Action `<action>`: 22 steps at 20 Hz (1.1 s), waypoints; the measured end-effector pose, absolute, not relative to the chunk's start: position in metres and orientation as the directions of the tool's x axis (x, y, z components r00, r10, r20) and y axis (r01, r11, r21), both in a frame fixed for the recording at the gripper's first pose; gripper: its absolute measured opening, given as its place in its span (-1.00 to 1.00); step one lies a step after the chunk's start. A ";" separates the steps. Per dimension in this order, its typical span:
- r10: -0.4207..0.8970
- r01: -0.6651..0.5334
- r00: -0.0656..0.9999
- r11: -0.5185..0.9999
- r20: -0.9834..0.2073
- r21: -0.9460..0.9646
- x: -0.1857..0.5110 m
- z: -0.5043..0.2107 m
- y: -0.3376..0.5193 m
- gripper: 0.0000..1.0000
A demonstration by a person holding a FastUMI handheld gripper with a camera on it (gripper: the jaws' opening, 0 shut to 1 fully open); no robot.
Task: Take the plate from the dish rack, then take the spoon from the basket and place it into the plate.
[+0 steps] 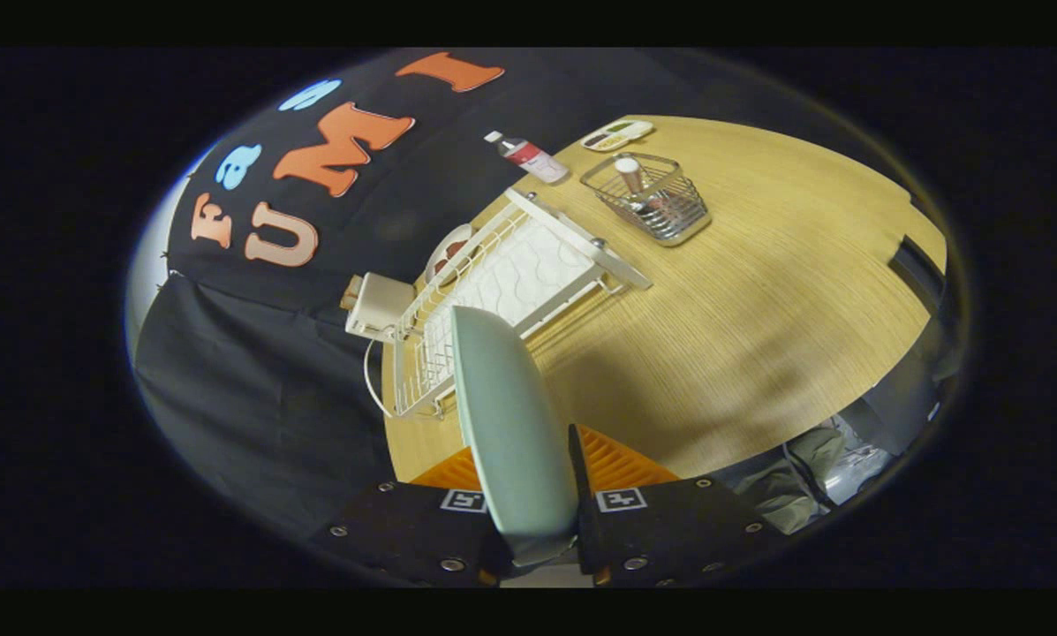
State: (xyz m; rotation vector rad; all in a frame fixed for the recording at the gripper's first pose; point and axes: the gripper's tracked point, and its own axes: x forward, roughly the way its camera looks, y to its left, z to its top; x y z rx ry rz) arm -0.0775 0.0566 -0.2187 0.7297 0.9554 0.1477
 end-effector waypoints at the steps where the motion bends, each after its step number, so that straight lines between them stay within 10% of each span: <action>1: 0.433 0.209 0.579 0.740 -0.691 0.639 -0.079 -0.226 0.056 -0.42; 22: 0.435 0.357 0.557 0.644 -0.707 0.677 -0.051 -0.279 0.071 -0.25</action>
